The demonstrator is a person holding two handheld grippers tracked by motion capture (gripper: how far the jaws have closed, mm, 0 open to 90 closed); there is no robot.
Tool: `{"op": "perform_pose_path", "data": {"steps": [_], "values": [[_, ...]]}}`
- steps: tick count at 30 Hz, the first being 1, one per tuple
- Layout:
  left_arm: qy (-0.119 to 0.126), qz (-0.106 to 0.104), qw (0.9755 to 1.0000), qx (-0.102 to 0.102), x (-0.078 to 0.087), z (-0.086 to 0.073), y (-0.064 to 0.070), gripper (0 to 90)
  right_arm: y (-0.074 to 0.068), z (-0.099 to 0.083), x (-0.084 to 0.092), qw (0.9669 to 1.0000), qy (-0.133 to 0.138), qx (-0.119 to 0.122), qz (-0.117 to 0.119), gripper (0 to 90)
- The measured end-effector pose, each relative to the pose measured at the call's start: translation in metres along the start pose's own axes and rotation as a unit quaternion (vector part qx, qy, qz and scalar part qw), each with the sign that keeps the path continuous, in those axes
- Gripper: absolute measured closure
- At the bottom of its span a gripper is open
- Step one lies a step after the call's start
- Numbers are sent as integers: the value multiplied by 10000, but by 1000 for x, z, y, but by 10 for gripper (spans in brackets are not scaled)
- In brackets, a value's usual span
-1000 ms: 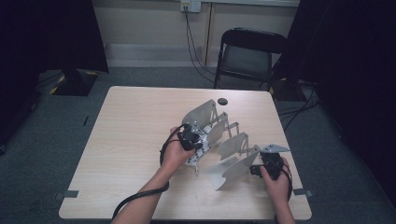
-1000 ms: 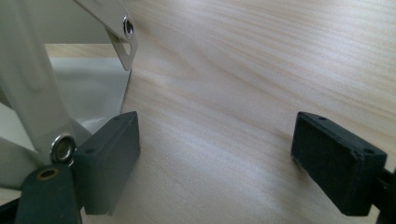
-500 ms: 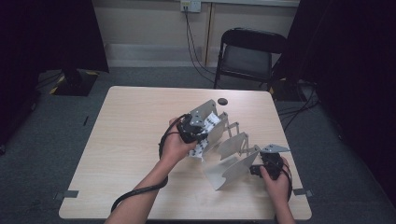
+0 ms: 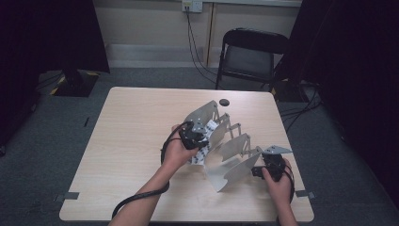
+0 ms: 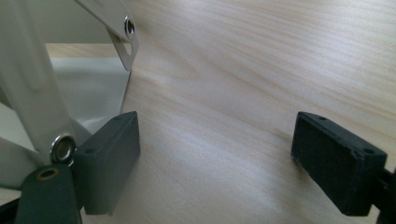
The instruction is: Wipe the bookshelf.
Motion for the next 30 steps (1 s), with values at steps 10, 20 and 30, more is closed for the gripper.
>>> {"op": "perform_pose_path", "data": {"steps": [10,20,30], "values": [[-258,-142,9994,202,-17,-34,6,818,0,0,0,10000,1,1,0,150],[-216,-176,9983,508,-2,-50,6,807,0,0,0,10000,1,4,0,151],[-180,-46,9960,875,30,-82,-5,801,0,0,0,10000,1,4,-1,151]]}}
Point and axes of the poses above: each handheld gripper's, and its own axes: x roughly backward along the jaws, z roughly out of its top, y roughly to its right, the point moved 2 cm from there along -x, roughly forward along the jaws, and after that the axes turned 3 degrees about -z, right-handed, at the moved point
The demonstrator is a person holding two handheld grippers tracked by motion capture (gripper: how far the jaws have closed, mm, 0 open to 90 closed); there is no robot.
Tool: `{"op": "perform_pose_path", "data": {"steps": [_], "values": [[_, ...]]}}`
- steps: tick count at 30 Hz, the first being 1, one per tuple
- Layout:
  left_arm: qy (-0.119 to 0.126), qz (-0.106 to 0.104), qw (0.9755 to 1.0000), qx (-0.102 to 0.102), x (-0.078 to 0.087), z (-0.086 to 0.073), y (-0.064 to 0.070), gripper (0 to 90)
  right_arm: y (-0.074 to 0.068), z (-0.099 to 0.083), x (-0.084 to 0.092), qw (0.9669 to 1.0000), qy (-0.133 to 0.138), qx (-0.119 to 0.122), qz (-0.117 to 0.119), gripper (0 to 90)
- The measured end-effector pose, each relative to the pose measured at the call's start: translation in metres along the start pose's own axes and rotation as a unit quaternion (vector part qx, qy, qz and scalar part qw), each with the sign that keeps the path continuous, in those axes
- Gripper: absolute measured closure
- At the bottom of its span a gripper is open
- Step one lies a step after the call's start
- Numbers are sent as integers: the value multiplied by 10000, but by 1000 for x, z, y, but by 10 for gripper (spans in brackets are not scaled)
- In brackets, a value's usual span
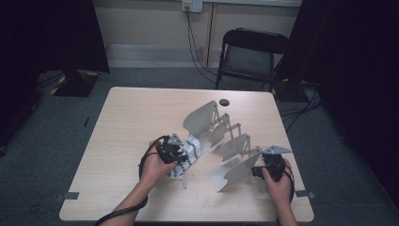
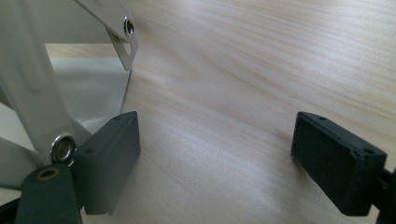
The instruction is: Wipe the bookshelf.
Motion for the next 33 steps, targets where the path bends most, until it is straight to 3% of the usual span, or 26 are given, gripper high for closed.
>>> {"op": "perform_pose_path", "data": {"steps": [6,10,17,20,26,33], "values": [[-70,178,9998,33,13,-14,-7,788,0,0,0,10000,-1,1,0,151],[-69,353,9992,186,25,-28,-16,779,0,0,0,10000,-2,-1,2,150],[-186,728,9969,248,40,-45,-31,761,-1,0,1,10000,-19,-46,-31,150],[-105,756,9965,338,43,-51,-33,741,-1,-1,1,10000,-12,-56,-37,149],[103,753,9958,507,44,-56,-32,511,1,-3,5,9999,-36,-82,56,153],[133,839,9957,382,47,-56,-29,342,3,4,21,9997,-88,-9,236,182]]}}
Point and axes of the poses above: each handheld gripper's, and its own axes: x roughly backward along the jaws, z roughly out of its top, y roughly to its right, the point moved 2 cm from there along -x, roughly forward along the jaws, and after that the axes turned 3 degrees about -z, right-handed, at the moved point
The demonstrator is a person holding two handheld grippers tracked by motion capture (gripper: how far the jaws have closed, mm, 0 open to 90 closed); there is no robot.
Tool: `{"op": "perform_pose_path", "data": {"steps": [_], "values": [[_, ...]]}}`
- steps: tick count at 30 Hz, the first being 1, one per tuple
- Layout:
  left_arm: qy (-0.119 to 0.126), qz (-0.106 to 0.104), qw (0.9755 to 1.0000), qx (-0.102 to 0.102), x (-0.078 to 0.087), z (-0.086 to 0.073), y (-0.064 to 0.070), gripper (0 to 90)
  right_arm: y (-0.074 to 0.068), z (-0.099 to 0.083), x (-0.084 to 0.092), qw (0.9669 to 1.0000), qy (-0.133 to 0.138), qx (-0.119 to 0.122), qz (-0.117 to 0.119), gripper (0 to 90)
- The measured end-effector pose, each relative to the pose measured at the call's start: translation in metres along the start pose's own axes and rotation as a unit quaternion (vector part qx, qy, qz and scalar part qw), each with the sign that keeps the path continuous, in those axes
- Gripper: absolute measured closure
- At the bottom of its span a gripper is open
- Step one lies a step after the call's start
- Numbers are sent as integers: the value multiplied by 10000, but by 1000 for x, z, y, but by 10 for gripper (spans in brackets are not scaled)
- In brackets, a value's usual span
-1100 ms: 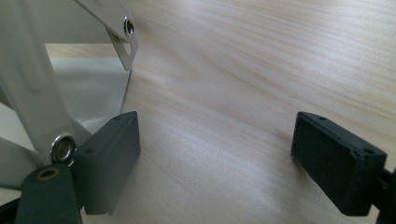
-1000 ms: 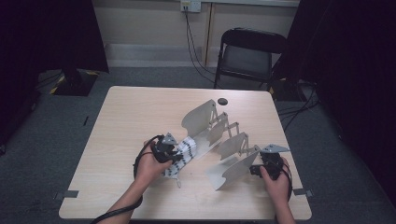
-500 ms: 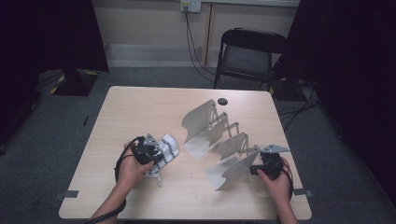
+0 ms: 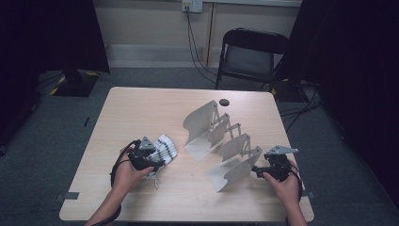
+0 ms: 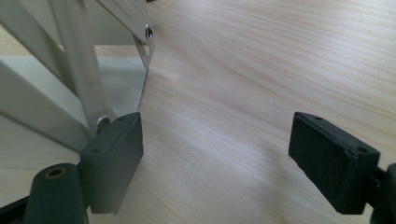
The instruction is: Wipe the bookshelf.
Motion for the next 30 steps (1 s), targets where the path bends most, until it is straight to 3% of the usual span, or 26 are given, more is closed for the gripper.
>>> {"op": "perform_pose_path", "data": {"steps": [13,15,25,30], "values": [[-81,77,9999,-113,3,-9,-2,257,7,21,28,9998,-215,-26,29,201],[-18,58,10000,-46,4,-8,-2,249,7,26,31,9997,-230,-55,49,205],[-51,110,9999,-100,9,-8,-1,231,14,67,50,9996,-269,-28,72,218],[-36,37,10000,-50,9,-8,1,226,14,90,60,9997,-215,10,71,218]]}}
Point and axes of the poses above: each handheld gripper's, and its own axes: x roughly backward along the jaws, z roughly out of its top, y roughly to its right, the point moved 2 cm from there along -x, roughly forward along the jaws, and after that the axes turned 3 degrees about -z, right-handed, at the moved point
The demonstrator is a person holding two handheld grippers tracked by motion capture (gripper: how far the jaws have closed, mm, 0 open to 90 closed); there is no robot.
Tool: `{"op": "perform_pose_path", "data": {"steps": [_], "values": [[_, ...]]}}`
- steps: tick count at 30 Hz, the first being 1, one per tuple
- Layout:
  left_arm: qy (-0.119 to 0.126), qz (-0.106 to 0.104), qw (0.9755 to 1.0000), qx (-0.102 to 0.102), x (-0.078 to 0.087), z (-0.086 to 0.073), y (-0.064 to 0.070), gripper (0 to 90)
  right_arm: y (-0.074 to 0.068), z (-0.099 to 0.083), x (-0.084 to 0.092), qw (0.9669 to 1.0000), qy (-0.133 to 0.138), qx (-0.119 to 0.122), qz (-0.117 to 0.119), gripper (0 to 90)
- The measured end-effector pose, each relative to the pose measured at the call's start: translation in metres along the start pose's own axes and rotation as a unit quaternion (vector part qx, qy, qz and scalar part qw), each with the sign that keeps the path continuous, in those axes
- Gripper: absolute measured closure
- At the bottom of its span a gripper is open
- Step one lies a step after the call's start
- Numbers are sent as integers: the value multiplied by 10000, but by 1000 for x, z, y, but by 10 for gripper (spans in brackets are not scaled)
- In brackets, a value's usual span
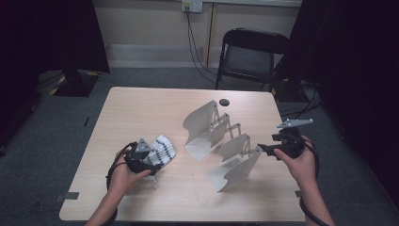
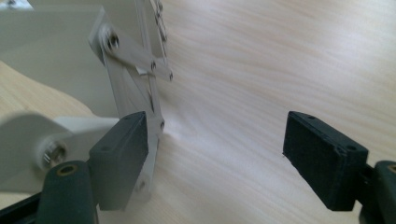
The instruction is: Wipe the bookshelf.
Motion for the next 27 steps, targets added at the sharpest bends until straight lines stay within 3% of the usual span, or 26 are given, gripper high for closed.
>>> {"op": "perform_pose_path", "data": {"steps": [10,17,21,27], "values": [[36,-8,10000,73,0,-1,-1,226,-7,38,13,9998,150,129,-30,234],[-1,42,10000,-27,1,-2,-1,228,-24,66,10,9994,278,142,130,294],[20,7,10000,-15,1,-3,-1,231,-36,79,5,9993,274,141,231,338],[35,6,10000,-18,-1,-3,1,232,-47,87,-18,9996,3,138,258,415]]}}
Point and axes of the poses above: each handheld gripper's, and its own axes: x roughly backward along the jaws, z roughly out of its top, y roughly to its right, the point moved 2 cm from there along -x, roughly forward along the jaws, and after that the axes turned 3 degrees about -z, right-handed, at the moved point
